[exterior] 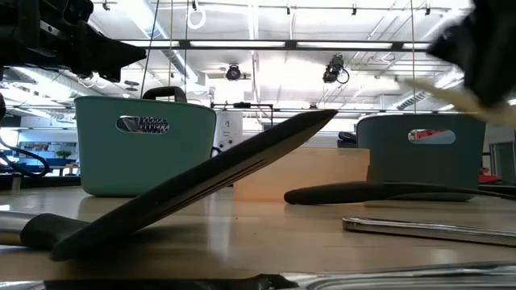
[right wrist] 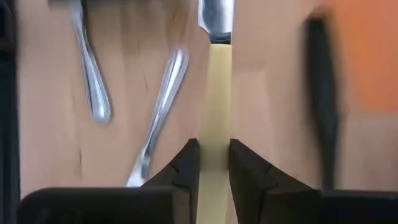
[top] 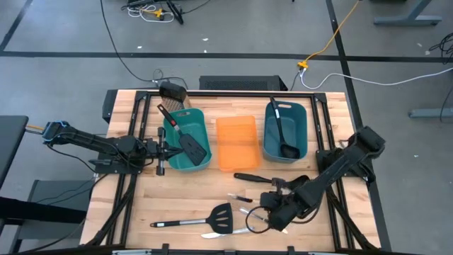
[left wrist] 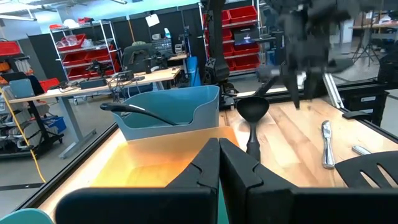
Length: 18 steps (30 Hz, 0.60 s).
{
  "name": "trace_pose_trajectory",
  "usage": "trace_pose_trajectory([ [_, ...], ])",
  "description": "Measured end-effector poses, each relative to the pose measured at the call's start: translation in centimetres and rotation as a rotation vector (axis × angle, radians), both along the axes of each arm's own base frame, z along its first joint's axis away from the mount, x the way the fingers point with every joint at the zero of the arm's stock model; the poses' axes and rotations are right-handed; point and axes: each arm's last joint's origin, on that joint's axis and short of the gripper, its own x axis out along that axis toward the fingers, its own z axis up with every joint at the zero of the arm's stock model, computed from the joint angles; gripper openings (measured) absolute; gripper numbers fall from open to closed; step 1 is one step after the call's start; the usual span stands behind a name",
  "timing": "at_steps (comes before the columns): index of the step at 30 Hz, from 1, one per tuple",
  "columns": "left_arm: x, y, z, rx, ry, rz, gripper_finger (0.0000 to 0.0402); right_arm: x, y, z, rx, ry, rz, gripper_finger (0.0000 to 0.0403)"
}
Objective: Pick & Place Kitchen Items
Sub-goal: Put the yellow table knife into the orange bin
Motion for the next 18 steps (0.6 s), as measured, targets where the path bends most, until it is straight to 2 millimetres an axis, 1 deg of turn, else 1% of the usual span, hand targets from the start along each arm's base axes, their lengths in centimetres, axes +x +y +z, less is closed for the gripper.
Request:
trace_pose_trajectory([
  [4,0.0,0.0,0.0,0.0,0.0,0.0,0.0007,-0.9,-1.1,2.9,-0.053,-0.147,0.005,0.0066],
  [7,0.0,0.0,0.0,0.0,0.0,0.0,0.0007,-1.5,-2.3,3.6,-0.068,-0.202,-0.002,0.0066],
  [10,0.0,0.0,0.0,0.0,0.001,0.0,0.0007,-1.8,-3.6,3.5,-0.069,-0.234,-0.012,0.0066],
  [13,0.0,0.0,0.0,0.0,0.002,0.0,0.0007,-1.8,-4.5,3.1,-0.057,-0.304,-0.018,0.0066],
  [18,0.0,0.0,0.0,0.001,0.002,-0.001,0.0007,-2.2,-6.1,1.0,-0.051,-0.432,-0.024,0.0066],
])
